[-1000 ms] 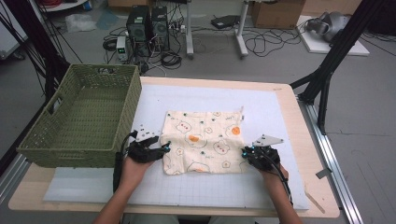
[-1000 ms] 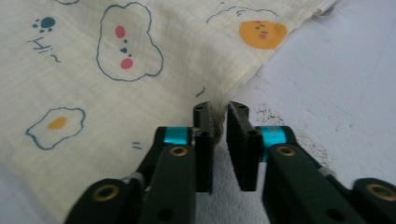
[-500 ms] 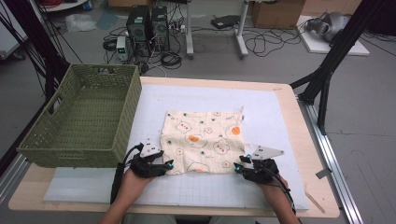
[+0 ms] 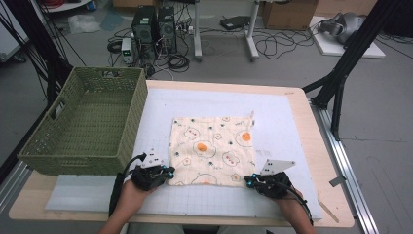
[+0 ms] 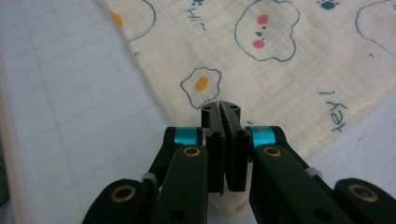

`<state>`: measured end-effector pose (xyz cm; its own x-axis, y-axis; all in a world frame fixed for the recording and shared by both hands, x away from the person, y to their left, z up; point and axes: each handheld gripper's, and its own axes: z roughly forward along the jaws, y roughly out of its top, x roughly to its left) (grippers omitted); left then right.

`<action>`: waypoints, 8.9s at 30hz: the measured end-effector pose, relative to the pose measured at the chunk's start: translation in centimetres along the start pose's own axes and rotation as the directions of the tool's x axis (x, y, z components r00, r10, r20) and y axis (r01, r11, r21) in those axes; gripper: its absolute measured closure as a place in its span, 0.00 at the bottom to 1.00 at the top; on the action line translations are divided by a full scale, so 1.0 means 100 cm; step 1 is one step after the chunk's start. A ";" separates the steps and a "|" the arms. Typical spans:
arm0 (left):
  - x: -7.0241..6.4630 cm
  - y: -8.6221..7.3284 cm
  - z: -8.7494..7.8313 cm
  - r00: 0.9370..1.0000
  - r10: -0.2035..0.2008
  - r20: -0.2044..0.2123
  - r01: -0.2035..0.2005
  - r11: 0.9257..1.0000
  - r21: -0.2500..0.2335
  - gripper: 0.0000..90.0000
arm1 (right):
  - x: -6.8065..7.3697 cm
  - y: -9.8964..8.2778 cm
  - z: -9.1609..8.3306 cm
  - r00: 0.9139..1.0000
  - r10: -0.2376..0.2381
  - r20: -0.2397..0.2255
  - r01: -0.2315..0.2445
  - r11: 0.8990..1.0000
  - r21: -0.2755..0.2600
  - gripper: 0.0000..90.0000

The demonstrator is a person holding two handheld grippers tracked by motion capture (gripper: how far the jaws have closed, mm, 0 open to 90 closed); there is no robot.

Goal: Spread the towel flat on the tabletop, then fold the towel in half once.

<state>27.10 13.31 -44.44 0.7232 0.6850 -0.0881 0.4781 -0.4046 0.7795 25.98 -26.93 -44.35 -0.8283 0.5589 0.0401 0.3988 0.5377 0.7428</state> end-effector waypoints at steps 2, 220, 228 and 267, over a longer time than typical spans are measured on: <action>0.000 -0.001 -0.002 1.000 -0.004 0.008 0.004 1.000 -0.001 0.96 | 0.002 -0.001 -0.002 1.000 -0.002 -0.008 0.002 1.000 0.002 0.99; 0.117 0.083 0.084 0.974 -0.176 -0.140 0.164 0.982 -0.092 0.96 | -0.135 0.084 0.079 0.925 0.189 0.329 -0.210 0.977 0.030 0.50; 0.118 0.081 0.083 0.973 -0.183 -0.138 0.171 0.981 -0.094 0.96 | -0.135 0.087 0.082 0.951 0.164 0.262 -0.184 0.982 0.051 0.96; 0.060 0.069 0.000 0.994 -0.100 -0.033 0.085 0.947 -0.310 0.96 | -0.067 0.078 0.007 0.958 0.054 0.281 -0.008 0.986 -0.164 0.98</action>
<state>34.74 14.60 -39.55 0.6549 0.7417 -0.1449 0.3595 -0.1371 0.9230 34.96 -26.06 -39.25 -0.6612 0.7421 -0.1095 0.3352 0.4229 0.8419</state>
